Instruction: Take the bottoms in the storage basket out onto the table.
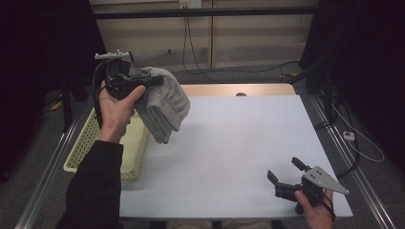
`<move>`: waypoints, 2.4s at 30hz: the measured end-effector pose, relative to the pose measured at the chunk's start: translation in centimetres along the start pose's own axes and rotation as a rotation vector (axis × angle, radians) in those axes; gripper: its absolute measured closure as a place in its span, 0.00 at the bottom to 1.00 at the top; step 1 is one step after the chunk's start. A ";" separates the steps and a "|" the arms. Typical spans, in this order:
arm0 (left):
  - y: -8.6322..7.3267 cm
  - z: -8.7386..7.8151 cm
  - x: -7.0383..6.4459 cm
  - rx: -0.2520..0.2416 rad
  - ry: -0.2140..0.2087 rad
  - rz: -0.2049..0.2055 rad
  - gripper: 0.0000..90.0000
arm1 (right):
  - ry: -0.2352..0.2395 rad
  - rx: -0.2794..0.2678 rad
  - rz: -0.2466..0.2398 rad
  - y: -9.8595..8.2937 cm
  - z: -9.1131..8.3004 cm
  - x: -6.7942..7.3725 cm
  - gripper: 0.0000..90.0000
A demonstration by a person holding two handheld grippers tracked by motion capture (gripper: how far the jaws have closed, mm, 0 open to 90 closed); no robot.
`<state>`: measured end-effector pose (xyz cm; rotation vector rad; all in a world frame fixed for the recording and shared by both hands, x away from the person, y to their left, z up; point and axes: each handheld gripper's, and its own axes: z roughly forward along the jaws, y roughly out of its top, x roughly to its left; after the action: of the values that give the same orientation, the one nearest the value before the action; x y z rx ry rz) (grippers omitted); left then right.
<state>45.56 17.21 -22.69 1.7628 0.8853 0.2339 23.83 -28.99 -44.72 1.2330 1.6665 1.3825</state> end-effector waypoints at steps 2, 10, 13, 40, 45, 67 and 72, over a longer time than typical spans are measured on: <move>0.2 -0.3 0.0 -0.009 0.003 0.003 0.92 | -0.001 0.000 0.000 0.0 0.0 0.0 0.01; 0.8 -1.2 0.0 -0.021 0.009 0.023 0.92 | -0.001 0.000 0.000 0.0 0.0 0.0 0.01; 0.9 -1.4 -0.1 -0.027 0.011 0.025 0.92 | 0.001 0.000 -0.001 0.0 0.0 0.0 0.01; 1.2 -5.6 0.9 -0.060 0.075 0.037 0.92 | 0.002 0.003 -0.005 0.0 0.1 0.1 0.01; 1.2 -6.4 1.2 -0.067 0.080 0.034 0.92 | 0.000 0.001 -0.002 0.0 0.1 0.1 0.01; -0.4 -9.4 3.4 -0.098 0.121 -0.007 0.92 | -0.001 0.002 -0.001 0.0 0.1 0.1 0.01; -1.4 -9.9 4.1 -0.123 0.117 -0.034 0.92 | -0.001 0.004 -0.001 0.0 0.1 0.1 0.01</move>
<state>42.33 27.38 -21.17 1.6321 0.9636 0.3647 23.91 -28.85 -44.77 1.2342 1.6698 1.3786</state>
